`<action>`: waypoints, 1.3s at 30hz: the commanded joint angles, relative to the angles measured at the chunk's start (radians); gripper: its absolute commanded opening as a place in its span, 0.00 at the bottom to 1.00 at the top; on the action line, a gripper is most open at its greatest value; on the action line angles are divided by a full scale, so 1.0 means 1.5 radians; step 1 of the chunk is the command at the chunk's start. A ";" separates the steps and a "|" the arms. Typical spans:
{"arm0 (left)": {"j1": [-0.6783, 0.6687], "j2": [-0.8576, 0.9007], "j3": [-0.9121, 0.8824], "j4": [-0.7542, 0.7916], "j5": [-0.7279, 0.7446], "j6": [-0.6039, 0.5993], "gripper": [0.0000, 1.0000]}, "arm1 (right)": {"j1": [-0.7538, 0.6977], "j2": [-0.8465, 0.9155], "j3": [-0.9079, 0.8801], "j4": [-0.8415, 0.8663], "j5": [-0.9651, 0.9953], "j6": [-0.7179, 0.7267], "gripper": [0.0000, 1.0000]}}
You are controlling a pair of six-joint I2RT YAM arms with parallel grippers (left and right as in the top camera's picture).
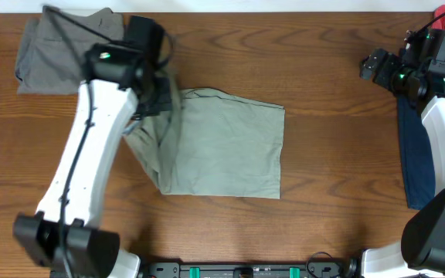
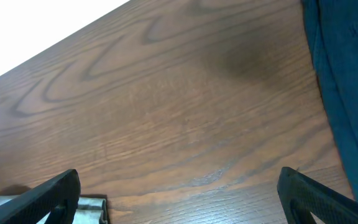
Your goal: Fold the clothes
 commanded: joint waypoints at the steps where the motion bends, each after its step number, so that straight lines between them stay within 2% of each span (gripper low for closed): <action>1: 0.008 -0.033 0.029 -0.002 -0.019 0.026 0.06 | 0.004 0.002 0.004 0.000 -0.002 0.004 0.99; 9: 0.008 -0.048 0.127 -0.052 -0.095 0.040 0.06 | 0.004 0.002 0.004 0.000 -0.002 0.004 0.99; 17: -0.049 -0.044 0.138 -0.059 -0.022 0.037 0.06 | 0.004 0.002 0.004 0.000 -0.002 0.004 0.99; 24: -0.138 -0.030 0.113 -0.051 -0.017 -0.024 0.06 | 0.004 0.002 0.004 0.000 -0.002 0.004 0.99; 26: -0.155 -0.020 0.094 -0.040 -0.012 -0.042 0.05 | 0.004 0.002 0.004 0.000 -0.003 0.004 0.99; 32: -0.189 0.030 0.029 0.046 0.088 -0.042 0.06 | 0.004 0.002 0.004 0.000 -0.002 0.004 0.99; 39: -0.234 0.103 -0.006 0.140 0.127 -0.045 0.06 | 0.004 0.002 0.004 0.000 -0.002 0.004 0.99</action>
